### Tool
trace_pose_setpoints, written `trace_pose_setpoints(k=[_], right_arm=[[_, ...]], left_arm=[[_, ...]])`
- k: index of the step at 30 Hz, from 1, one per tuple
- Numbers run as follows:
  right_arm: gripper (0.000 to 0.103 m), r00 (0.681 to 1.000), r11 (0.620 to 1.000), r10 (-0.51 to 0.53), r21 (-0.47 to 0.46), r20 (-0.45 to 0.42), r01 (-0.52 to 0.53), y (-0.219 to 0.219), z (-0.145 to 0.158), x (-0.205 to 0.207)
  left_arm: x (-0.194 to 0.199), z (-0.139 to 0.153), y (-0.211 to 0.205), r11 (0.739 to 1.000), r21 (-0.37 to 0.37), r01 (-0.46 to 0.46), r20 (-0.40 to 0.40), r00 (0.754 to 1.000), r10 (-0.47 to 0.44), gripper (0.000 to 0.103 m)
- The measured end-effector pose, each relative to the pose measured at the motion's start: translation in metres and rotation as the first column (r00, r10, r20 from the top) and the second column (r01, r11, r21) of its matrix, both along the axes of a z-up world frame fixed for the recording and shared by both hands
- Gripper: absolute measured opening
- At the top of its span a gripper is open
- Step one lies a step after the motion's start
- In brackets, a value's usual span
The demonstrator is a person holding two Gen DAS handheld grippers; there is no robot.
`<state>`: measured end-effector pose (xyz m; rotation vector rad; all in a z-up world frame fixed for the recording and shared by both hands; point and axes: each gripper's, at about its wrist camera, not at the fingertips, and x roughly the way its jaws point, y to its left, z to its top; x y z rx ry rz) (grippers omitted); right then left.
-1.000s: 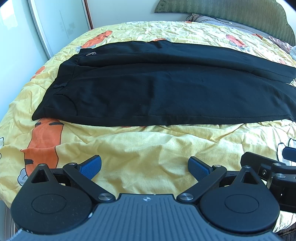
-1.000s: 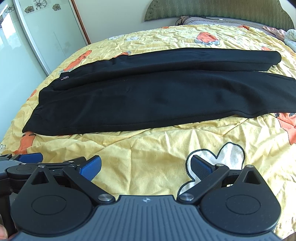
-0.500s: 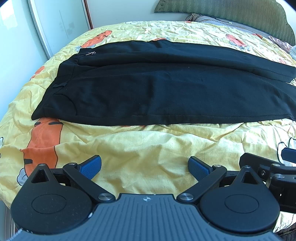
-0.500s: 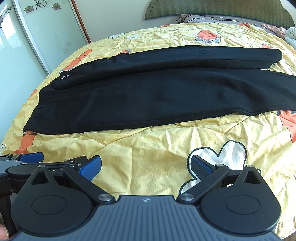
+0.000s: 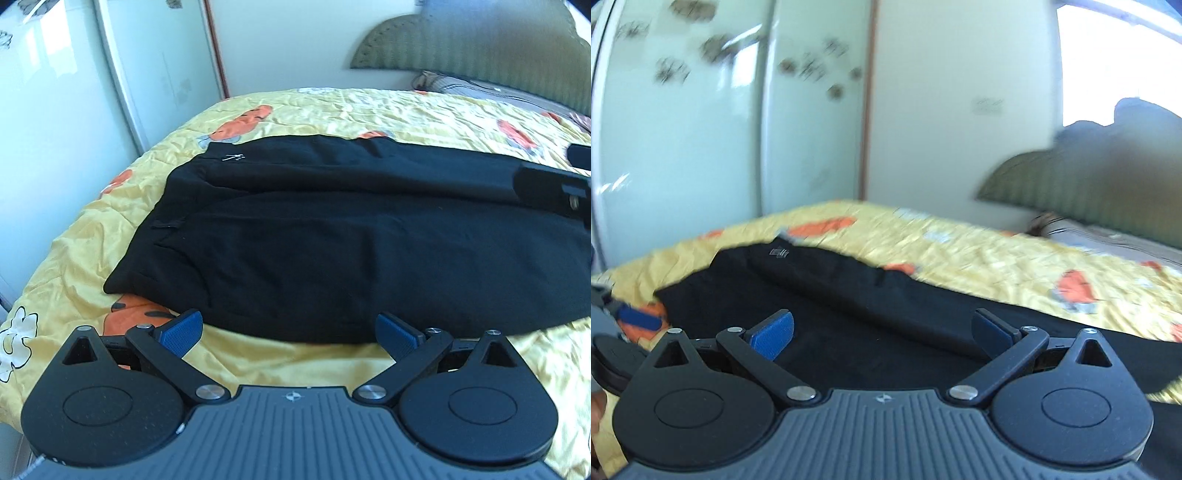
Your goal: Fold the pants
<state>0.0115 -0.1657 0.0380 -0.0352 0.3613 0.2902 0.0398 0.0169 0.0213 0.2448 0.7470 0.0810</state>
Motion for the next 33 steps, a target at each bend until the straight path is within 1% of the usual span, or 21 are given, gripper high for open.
trace_pose_setpoints(k=[2, 4, 5, 7, 9, 11, 14, 16, 17, 19, 21, 22, 23, 24, 25, 27, 28, 29, 30, 31, 33], right_arm=[[0.103, 0.995, 0.990, 0.103, 0.100, -0.021, -0.100, -0.012, 0.003, 0.036], [0.103, 0.985, 0.976, 0.161, 0.156, -0.058, -0.150, -0.020, 0.006, 0.082], [0.103, 0.981, 0.974, 0.176, 0.160, -0.085, -0.161, -0.021, 0.007, 0.108], [0.103, 0.971, 0.975, 0.192, 0.136, -0.141, -0.173, -0.017, 0.004, 0.159], [0.103, 0.957, 0.976, 0.212, 0.096, -0.200, -0.197, -0.008, -0.008, 0.208], [0.103, 0.938, 0.970, 0.243, 0.084, -0.246, -0.229, 0.000, -0.019, 0.251], [0.101, 0.905, 0.952, 0.305, 0.128, -0.296, -0.278, 0.014, -0.032, 0.302], [0.084, 0.888, 0.939, 0.342, 0.144, -0.309, -0.311, 0.028, -0.037, 0.327], [0.080, 0.878, 0.934, 0.356, 0.142, -0.320, -0.327, 0.036, -0.040, 0.337], [0.062, 0.851, 0.922, 0.388, 0.135, -0.353, -0.364, 0.053, -0.047, 0.355], [0.059, 0.825, 0.908, 0.414, 0.113, -0.384, -0.402, 0.067, -0.054, 0.370], [0.054, 0.815, 0.899, 0.429, 0.100, -0.390, -0.425, 0.072, -0.057, 0.373], [0.046, 0.812, 0.891, 0.444, 0.086, -0.379, -0.447, 0.076, -0.057, 0.373], [0.029, 0.799, 0.878, 0.466, 0.090, -0.380, -0.470, 0.078, -0.056, 0.373], [0.021, 0.794, 0.872, 0.477, 0.089, -0.377, -0.482, 0.079, -0.054, 0.371], [0.009, 0.806, 0.862, 0.477, 0.009, -0.350, -0.506, 0.083, -0.049, 0.358], [0.008, 0.815, 0.852, 0.478, -0.051, -0.327, -0.521, 0.087, -0.047, 0.348], [0.007, 0.833, 0.845, 0.471, -0.122, -0.291, -0.521, 0.092, -0.045, 0.336], [0.007, 0.848, 0.834, 0.468, -0.194, -0.247, -0.517, 0.096, -0.041, 0.321], [0.006, 0.856, 0.814, 0.477, -0.267, -0.198, -0.515, 0.100, -0.036, 0.302], [0.006, 0.850, 0.771, 0.514, -0.374, -0.114, -0.516, 0.109, -0.029, 0.263]], left_arm=[[0.010, 0.002, 0.008, 1.000, 0.002, -0.028, -0.013, 1.000, 0.028, 0.101], [0.017, 0.004, 0.018, 0.998, -0.037, -0.048, 0.008, 0.999, 0.048, 0.100], [0.020, 0.006, 0.022, 0.998, -0.038, -0.059, 0.017, 0.998, 0.059, 0.100], [0.029, 0.008, 0.034, 0.993, -0.096, -0.072, 0.041, 0.996, 0.076, 0.100], [0.036, 0.008, 0.040, 0.993, -0.091, -0.069, 0.023, 0.997, 0.072, 0.100], [0.043, 0.006, 0.045, 0.994, -0.080, -0.079, 0.004, 0.997, 0.079, 0.100], [0.054, 0.003, 0.051, 0.994, -0.068, -0.083, -0.024, 0.996, 0.082, 0.100], [0.063, 0.001, 0.055, 0.994, -0.063, -0.088, -0.035, 0.996, 0.086, 0.100], [0.067, 0.001, 0.057, 0.994, -0.061, -0.091, -0.041, 0.995, 0.089, 0.100], [0.078, 0.001, 0.063, 0.993, -0.069, -0.098, -0.048, 0.994, 0.095, 0.100], [0.089, 0.003, 0.068, 0.992, -0.071, -0.100, -0.052, 0.994, 0.097, 0.100], [0.096, 0.005, 0.071, 0.992, -0.080, -0.102, -0.056, 0.994, 0.098, 0.100], [0.103, 0.007, 0.076, 0.990, -0.094, -0.107, -0.060, 0.993, 0.102, 0.100], [0.111, 0.009, 0.081, 0.987, -0.113, -0.114, -0.062, 0.992, 0.107, 0.100], [0.120, 0.012, 0.087, 0.982, -0.139, -0.127, -0.068, 0.991, 0.118, 0.100], [0.140, 0.017, 0.100, 0.963, -0.213, -0.164, -0.085, 0.985, 0.149, 0.100], [0.150, 0.019, 0.108, 0.947, -0.262, -0.185, -0.095, 0.982, 0.165, 0.099], [0.160, 0.020, 0.114, 0.928, -0.309, -0.207, -0.108, 0.977, 0.182, 0.098], [0.168, 0.021, 0.121, 0.903, -0.363, -0.229, -0.125, 0.972, 0.197, 0.098], [0.175, 0.023, 0.130, 0.869, -0.430, -0.246, -0.142, 0.969, 0.204, 0.097], [0.185, 0.023, 0.144, 0.772, -0.579, -0.262, -0.163, 0.965, 0.205, 0.097]])
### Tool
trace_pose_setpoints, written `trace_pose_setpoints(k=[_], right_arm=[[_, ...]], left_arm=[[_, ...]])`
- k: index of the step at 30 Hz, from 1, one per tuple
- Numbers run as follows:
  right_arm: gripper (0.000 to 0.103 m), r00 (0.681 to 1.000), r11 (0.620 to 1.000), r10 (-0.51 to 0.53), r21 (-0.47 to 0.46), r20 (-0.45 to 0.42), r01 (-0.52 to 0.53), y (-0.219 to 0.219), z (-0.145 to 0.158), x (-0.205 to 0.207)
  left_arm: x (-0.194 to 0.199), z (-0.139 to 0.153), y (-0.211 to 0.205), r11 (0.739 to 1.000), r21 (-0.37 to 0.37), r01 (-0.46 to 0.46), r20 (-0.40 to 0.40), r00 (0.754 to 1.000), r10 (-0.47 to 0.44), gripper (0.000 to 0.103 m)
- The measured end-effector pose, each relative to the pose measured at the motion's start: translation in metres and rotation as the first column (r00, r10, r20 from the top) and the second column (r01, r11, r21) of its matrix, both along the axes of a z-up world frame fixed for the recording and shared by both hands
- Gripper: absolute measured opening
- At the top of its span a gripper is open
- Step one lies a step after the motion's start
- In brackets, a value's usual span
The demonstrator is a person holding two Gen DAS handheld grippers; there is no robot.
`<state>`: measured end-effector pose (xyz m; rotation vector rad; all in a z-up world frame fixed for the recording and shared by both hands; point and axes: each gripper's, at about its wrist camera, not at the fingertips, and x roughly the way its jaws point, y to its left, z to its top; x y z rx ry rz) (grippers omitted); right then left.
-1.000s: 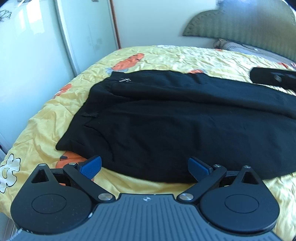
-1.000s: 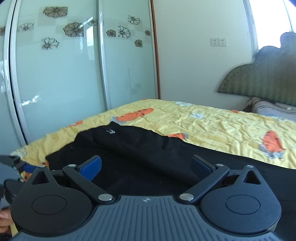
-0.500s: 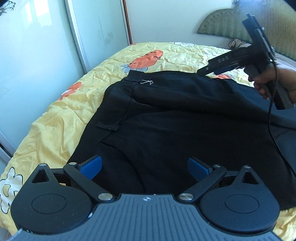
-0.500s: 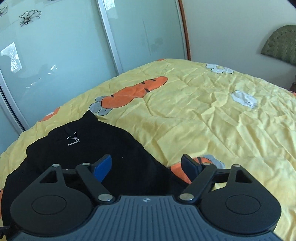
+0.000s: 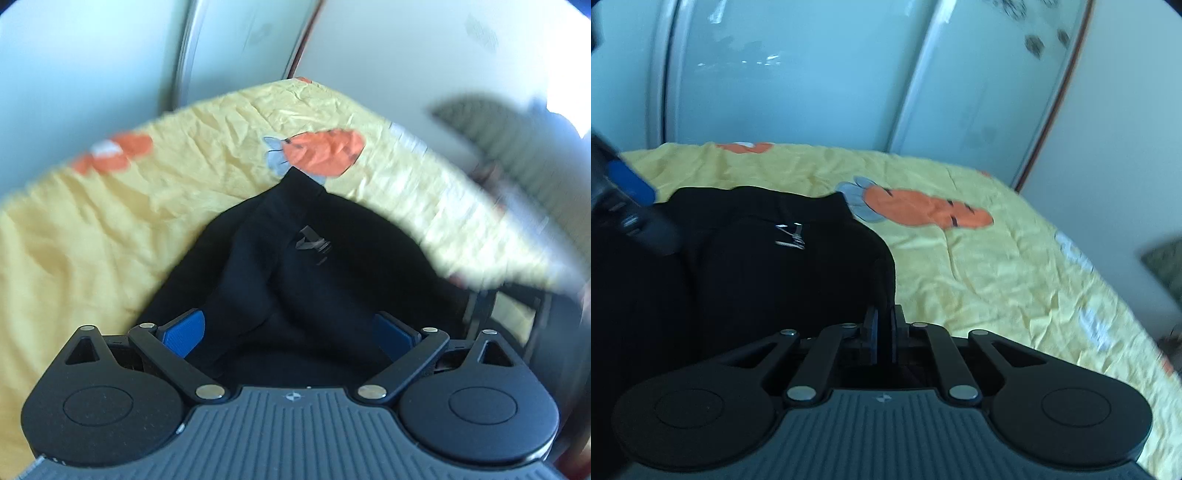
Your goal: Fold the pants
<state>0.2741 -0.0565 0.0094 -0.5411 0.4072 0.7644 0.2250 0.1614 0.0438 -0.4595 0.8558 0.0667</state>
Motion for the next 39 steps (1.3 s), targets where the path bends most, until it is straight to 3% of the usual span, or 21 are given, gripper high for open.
trace_pose_setpoints(k=[2, 4, 8, 12, 14, 15, 16, 17, 23, 25, 31, 35, 36, 39], right_arm=[[0.006, 0.992, 0.996, 0.057, -0.079, 0.116, -0.048, 0.011, 0.002, -0.040], [0.006, 0.974, 0.985, 0.114, -0.150, 0.194, -0.085, 0.019, -0.002, -0.075], [0.006, 0.959, 0.972, 0.173, -0.194, 0.226, -0.130, 0.024, -0.013, -0.112], [0.006, 0.967, 0.977, 0.162, -0.169, 0.194, -0.130, 0.023, -0.020, -0.115], [0.006, 0.972, 0.981, 0.152, -0.144, 0.180, -0.126, 0.021, -0.019, -0.116], [0.006, 0.973, 0.983, 0.148, -0.136, 0.180, -0.124, 0.021, -0.019, -0.118], [0.006, 0.974, 0.984, 0.144, -0.129, 0.174, -0.122, 0.021, -0.019, -0.118], [0.006, 0.975, 0.986, 0.139, -0.120, 0.172, -0.119, 0.021, -0.018, -0.118], [0.008, 0.983, 0.998, 0.057, -0.044, 0.177, -0.050, 0.010, -0.018, -0.119], [0.015, 0.981, 0.999, -0.011, -0.044, 0.193, 0.020, 0.005, -0.023, -0.113], [0.017, 0.951, 0.968, -0.223, -0.062, 0.216, 0.241, -0.028, -0.028, -0.099], [0.012, 0.912, 0.918, -0.346, -0.121, 0.222, 0.378, -0.055, -0.032, -0.088], [0.006, 0.914, 0.918, -0.356, -0.111, 0.195, 0.381, -0.062, -0.031, -0.087], [0.004, 0.921, 0.926, -0.352, -0.081, 0.165, 0.369, -0.066, -0.019, -0.097]], left_arm=[[0.007, -0.003, 0.011, 0.986, -0.164, -0.016, 0.000, 1.000, 0.016, 0.098], [0.011, -0.006, 0.015, 0.965, -0.261, -0.022, 0.007, 1.000, 0.024, 0.099], [0.020, -0.009, 0.013, 0.954, -0.293, -0.062, 0.019, 0.997, 0.071, 0.098], [0.027, -0.012, 0.021, 0.931, -0.333, -0.149, 0.009, 0.987, 0.161, 0.087], [0.030, -0.015, 0.025, 0.914, -0.362, -0.183, -0.005, 0.981, 0.194, 0.070], [0.031, -0.015, 0.027, 0.909, -0.371, -0.188, -0.013, 0.980, 0.198, 0.050], [0.031, -0.016, 0.026, 0.911, -0.372, -0.180, -0.017, 0.982, 0.187, 0.024], [0.030, -0.017, 0.024, 0.915, -0.365, -0.171, -0.022, 0.984, 0.175, 0.007], [-0.006, -0.005, 0.015, 0.952, -0.277, -0.130, 0.088, 0.983, 0.160, 0.004], [-0.014, -0.002, 0.015, 0.954, -0.278, -0.115, 0.101, 0.984, 0.148, 0.004], [-0.019, -0.007, 0.027, 0.934, -0.338, -0.114, 0.077, 0.986, 0.148, 0.004], [-0.025, -0.014, 0.029, 0.942, -0.317, -0.107, 0.064, 0.989, 0.133, 0.005], [-0.027, -0.016, 0.029, 0.945, -0.312, -0.103, 0.055, 0.990, 0.127, 0.004], [-0.042, -0.015, 0.030, 0.962, -0.263, -0.078, 0.064, 0.993, 0.099, 0.004]])
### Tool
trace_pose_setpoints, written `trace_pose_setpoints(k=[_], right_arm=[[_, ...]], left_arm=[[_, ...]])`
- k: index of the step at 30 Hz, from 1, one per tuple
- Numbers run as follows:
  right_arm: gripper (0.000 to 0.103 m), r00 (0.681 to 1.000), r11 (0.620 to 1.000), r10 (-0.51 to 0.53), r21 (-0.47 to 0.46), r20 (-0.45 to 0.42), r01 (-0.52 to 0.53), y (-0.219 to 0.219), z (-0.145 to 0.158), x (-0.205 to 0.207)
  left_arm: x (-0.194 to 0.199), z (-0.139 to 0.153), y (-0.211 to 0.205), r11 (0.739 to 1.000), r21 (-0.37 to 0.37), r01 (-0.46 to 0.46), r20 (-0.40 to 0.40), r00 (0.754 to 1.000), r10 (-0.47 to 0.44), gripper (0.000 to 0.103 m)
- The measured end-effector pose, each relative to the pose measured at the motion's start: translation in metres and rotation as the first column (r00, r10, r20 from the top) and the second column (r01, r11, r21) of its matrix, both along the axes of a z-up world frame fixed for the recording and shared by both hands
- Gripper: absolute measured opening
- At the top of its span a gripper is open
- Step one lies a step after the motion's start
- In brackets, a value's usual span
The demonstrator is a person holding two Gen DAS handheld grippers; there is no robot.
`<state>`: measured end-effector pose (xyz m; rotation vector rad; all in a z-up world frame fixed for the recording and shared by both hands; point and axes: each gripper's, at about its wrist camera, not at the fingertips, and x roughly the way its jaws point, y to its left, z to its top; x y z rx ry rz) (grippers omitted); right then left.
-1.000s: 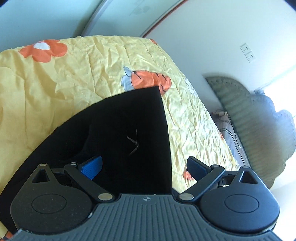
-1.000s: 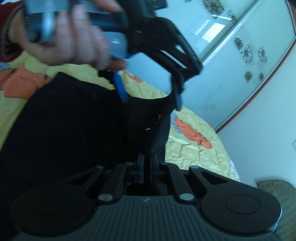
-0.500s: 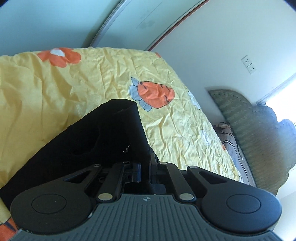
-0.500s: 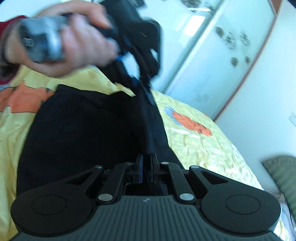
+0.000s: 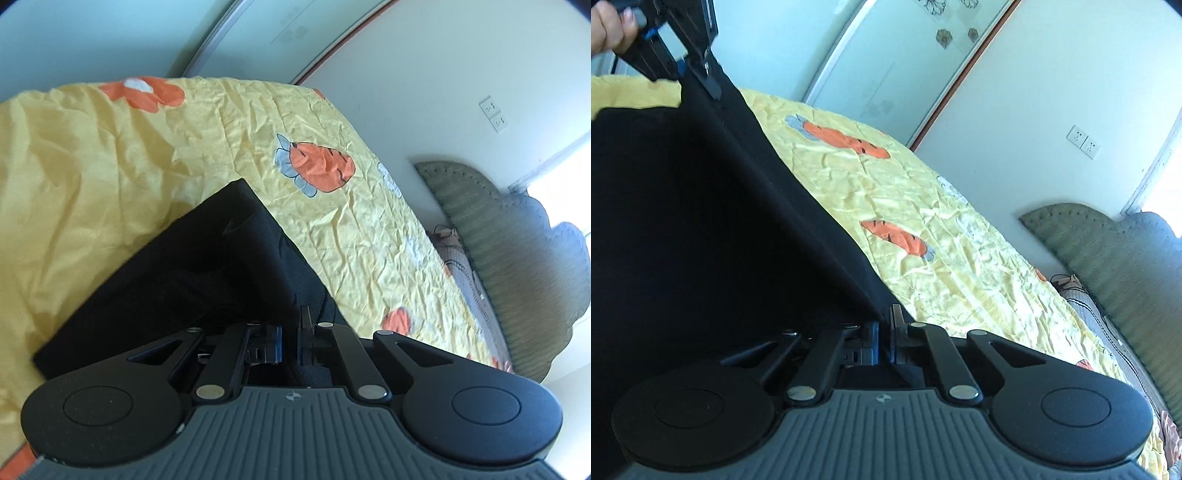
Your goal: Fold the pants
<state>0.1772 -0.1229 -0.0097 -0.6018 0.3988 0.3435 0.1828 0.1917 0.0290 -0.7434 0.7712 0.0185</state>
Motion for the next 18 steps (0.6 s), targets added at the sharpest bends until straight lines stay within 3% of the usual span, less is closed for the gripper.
trace_pose_setpoints(k=[4, 8, 12, 16, 18], right_arm=[[0.004, 0.998, 0.998, 0.060, 0.017, 0.021, -0.060, 0.008, 0.018, -0.043], [0.004, 0.993, 0.991, 0.118, 0.059, -0.028, -0.116, 0.015, 0.013, -0.092], [0.004, 0.987, 0.990, 0.133, 0.069, -0.092, -0.127, 0.023, -0.005, -0.107], [0.004, 0.988, 0.990, 0.126, 0.078, -0.094, -0.118, 0.022, -0.001, -0.122], [0.004, 0.986, 0.989, 0.127, 0.087, -0.107, -0.118, 0.020, -0.003, -0.127]], left_arm=[[-0.032, 0.007, 0.009, 0.994, 0.101, 0.033, 0.022, 0.999, -0.036, 0.005], [-0.049, -0.009, 0.018, 0.983, 0.167, 0.071, -0.034, 0.997, -0.066, 0.005], [-0.055, -0.023, 0.022, 0.981, 0.174, 0.082, -0.075, 0.995, -0.070, 0.005], [-0.066, -0.012, 0.018, 0.966, 0.242, 0.094, -0.044, 0.995, -0.085, 0.005], [-0.063, -0.016, 0.013, 0.954, 0.275, 0.118, -0.069, 0.992, -0.102, 0.006]])
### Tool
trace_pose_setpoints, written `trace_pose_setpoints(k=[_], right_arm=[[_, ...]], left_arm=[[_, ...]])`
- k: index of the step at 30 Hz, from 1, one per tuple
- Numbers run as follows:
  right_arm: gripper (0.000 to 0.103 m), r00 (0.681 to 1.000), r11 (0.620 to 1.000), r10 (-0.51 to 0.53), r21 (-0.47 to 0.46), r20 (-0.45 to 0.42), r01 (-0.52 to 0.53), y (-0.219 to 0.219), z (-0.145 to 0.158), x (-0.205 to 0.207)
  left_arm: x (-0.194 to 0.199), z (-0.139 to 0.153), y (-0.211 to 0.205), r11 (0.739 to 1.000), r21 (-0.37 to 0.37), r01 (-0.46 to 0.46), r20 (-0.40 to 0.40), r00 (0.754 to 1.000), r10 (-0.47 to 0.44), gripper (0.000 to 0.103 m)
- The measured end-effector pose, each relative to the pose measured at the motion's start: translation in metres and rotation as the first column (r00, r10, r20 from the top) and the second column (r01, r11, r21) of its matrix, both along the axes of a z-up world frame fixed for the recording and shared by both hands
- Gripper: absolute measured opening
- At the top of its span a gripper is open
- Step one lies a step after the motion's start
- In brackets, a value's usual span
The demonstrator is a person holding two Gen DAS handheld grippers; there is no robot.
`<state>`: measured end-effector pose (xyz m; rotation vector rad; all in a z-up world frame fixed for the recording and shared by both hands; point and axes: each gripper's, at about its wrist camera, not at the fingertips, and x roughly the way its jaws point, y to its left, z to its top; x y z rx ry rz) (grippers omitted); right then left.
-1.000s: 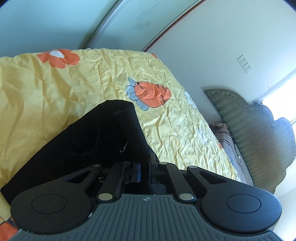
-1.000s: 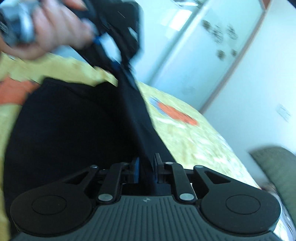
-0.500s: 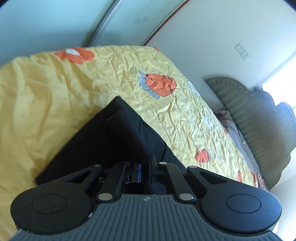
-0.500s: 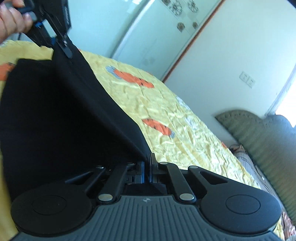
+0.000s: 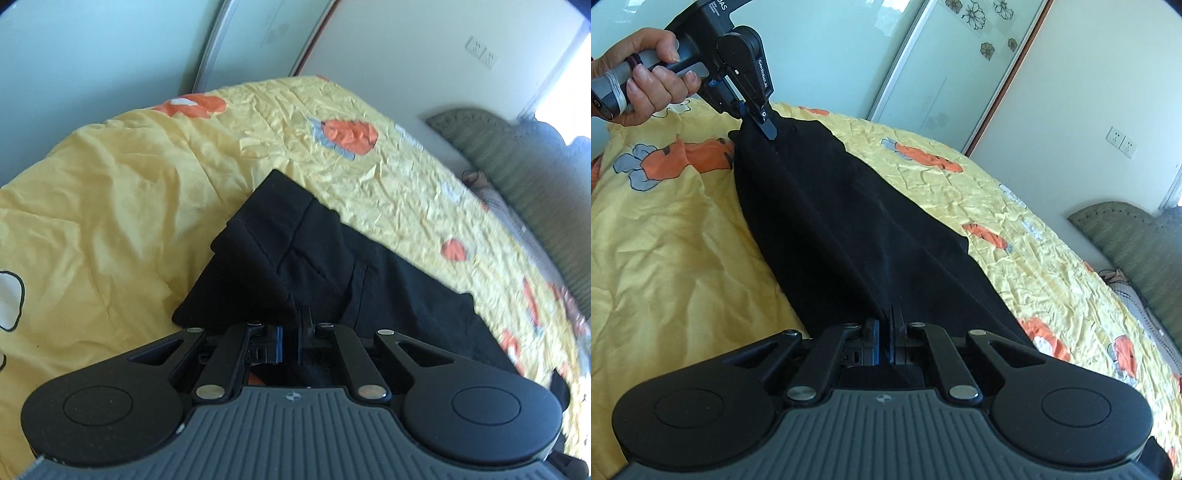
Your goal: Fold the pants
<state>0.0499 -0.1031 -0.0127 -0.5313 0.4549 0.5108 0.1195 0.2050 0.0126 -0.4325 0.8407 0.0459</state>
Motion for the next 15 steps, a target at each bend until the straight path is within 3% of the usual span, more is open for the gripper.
trace_pose_setpoints(k=[2, 3, 6, 9, 11, 13, 15], right_arm=[[0.004, 1.000, 1.000, 0.001, -0.007, -0.022, -0.001, -0.001, -0.010, -0.005], [0.004, 0.999, 1.000, -0.001, -0.013, -0.041, 0.001, 0.000, -0.016, -0.008], [0.006, 0.999, 0.999, -0.007, -0.041, -0.041, 0.006, 0.003, -0.019, -0.011], [0.013, 0.999, 0.997, -0.010, -0.081, -0.051, 0.006, -0.001, -0.015, -0.021], [0.013, 0.995, 0.998, 0.017, -0.054, -0.094, -0.022, -0.015, -0.006, -0.030], [0.013, 0.985, 0.998, 0.041, 0.063, -0.166, -0.031, -0.039, 0.008, -0.033], [0.013, 0.987, 0.981, -0.007, 0.192, -0.163, 0.039, -0.065, 0.020, -0.032]], left_arm=[[0.003, -0.010, -0.002, 1.000, 0.015, -0.002, -0.027, 1.000, 0.003, 0.013], [0.002, -0.010, -0.003, 1.000, 0.026, -0.002, -0.022, 1.000, 0.002, 0.023], [-0.004, -0.003, -0.001, 0.999, 0.035, 0.004, -0.014, 1.000, -0.004, 0.032], [-0.011, 0.006, 0.008, 1.000, -0.001, -0.012, -0.037, 0.999, 0.012, 0.034], [-0.016, 0.012, 0.012, 0.998, 0.015, -0.060, -0.053, 0.997, 0.060, 0.036], [-0.022, 0.023, 0.004, 0.983, 0.138, -0.124, -0.037, 0.991, 0.131, 0.039], [-0.026, 0.032, -0.010, 0.948, 0.261, -0.181, 0.005, 0.983, 0.186, 0.040]])
